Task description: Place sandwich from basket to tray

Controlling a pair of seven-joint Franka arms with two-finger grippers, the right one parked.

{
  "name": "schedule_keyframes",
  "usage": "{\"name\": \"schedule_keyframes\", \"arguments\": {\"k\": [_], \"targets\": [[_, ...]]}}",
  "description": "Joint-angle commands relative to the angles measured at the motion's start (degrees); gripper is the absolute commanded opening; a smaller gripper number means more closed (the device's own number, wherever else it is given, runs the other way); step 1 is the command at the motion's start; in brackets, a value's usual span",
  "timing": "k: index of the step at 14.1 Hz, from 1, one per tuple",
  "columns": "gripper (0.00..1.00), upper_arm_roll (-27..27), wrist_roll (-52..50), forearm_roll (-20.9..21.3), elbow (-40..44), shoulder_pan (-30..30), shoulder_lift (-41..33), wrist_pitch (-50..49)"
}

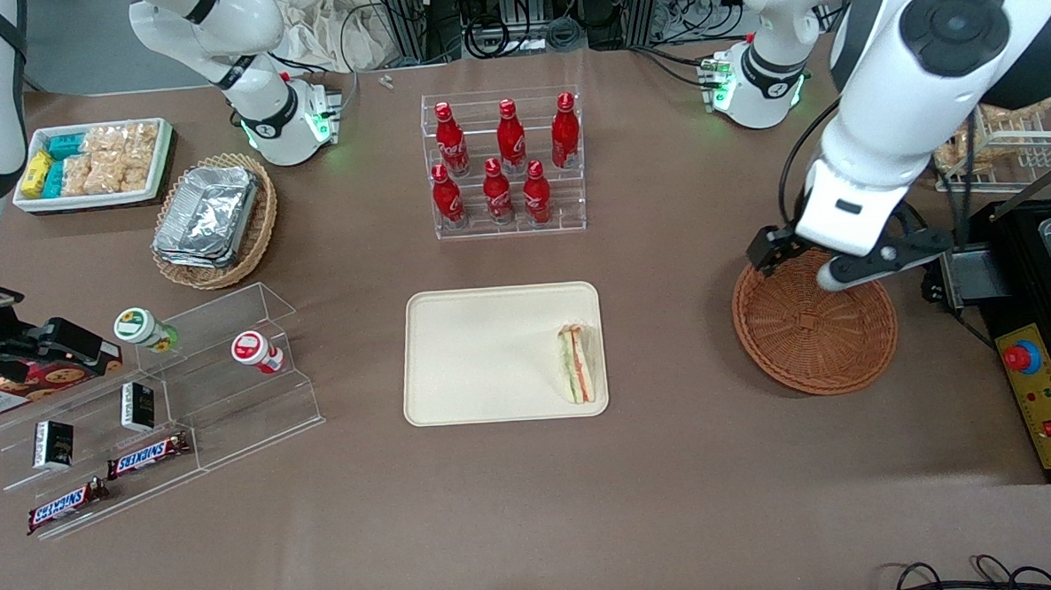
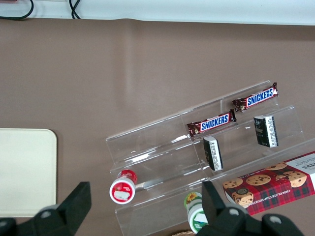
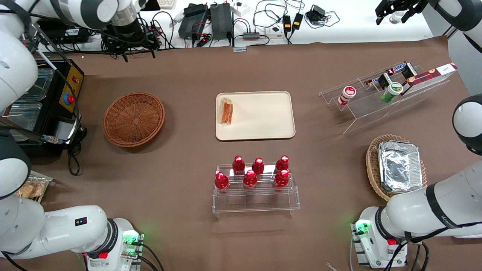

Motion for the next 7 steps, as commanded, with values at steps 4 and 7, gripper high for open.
{"name": "schedule_keyframes", "arguments": {"k": [4, 7], "targets": [[1.0, -0.17, 5.95, -1.64, -0.05, 6.75, -1.1, -4.28], [1.0, 0.18, 11.51, -4.27, -0.31, 9.48, -1.71, -4.98]]}}
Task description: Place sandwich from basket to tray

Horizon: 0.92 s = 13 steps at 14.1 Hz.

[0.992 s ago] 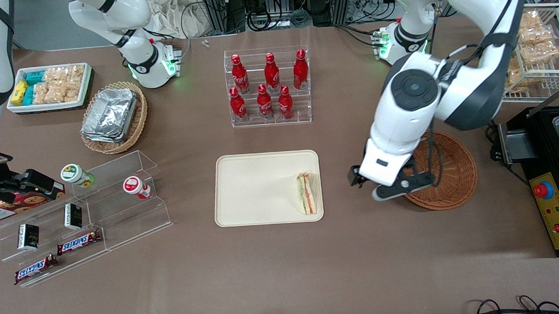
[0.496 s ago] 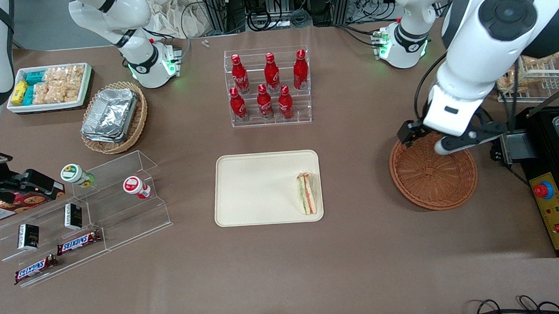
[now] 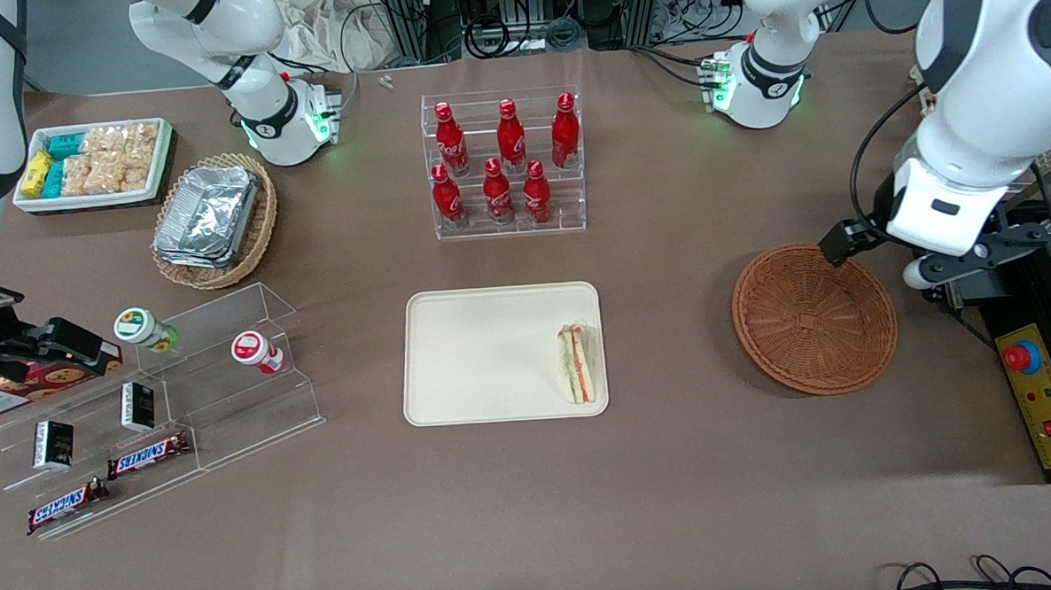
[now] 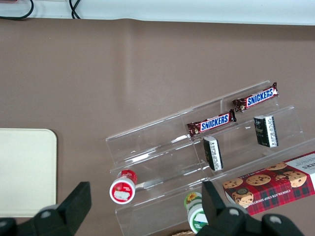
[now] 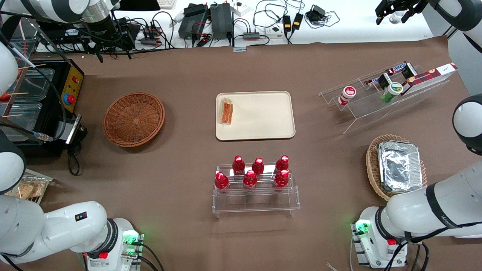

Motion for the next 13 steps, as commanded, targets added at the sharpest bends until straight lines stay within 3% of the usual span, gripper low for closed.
{"name": "schedule_keyframes", "arguments": {"k": [1, 4, 8, 13], "targets": [[0.99, 1.74, 3.16, -2.55, -0.38, 0.64, -2.07, -2.11], [0.99, 13.41, 6.75, -2.46, -0.56, -8.05, -3.04, -2.91], [1.0, 14.94, 7.73, -2.55, 0.22, -8.51, -3.14, -4.14], [1.0, 15.91, 8.7, -3.6, 8.13, -9.22, 3.01, -5.02]]}}
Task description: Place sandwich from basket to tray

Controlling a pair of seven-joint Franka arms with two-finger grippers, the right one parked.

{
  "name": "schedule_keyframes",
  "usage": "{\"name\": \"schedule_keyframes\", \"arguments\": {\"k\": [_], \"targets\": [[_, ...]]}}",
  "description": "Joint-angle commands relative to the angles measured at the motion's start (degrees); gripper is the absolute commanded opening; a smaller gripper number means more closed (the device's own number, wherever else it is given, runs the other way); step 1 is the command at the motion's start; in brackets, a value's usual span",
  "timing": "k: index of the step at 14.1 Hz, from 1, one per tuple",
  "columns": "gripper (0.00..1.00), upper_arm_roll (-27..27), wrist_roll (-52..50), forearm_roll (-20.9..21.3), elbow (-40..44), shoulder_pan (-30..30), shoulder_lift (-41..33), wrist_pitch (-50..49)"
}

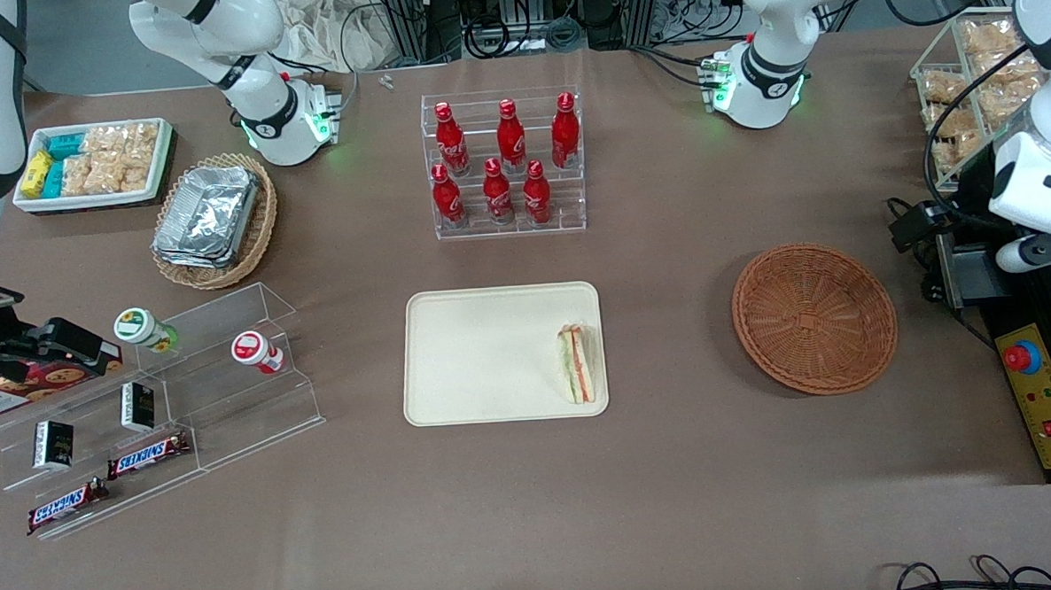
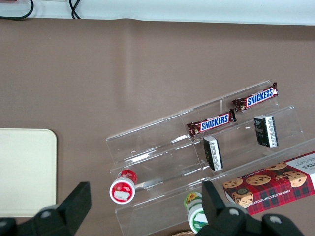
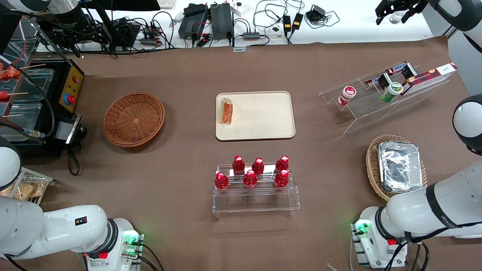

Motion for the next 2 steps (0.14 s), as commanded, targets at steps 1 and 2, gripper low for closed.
{"name": "schedule_keyframes", "arguments": {"k": [1, 2], "targets": [[1.0, 0.91, 1.15, -3.0, 5.48, -1.14, 4.54, -1.97], [1.0, 0.91, 1.24, -3.63, 5.84, -1.14, 4.99, -1.97]]}}
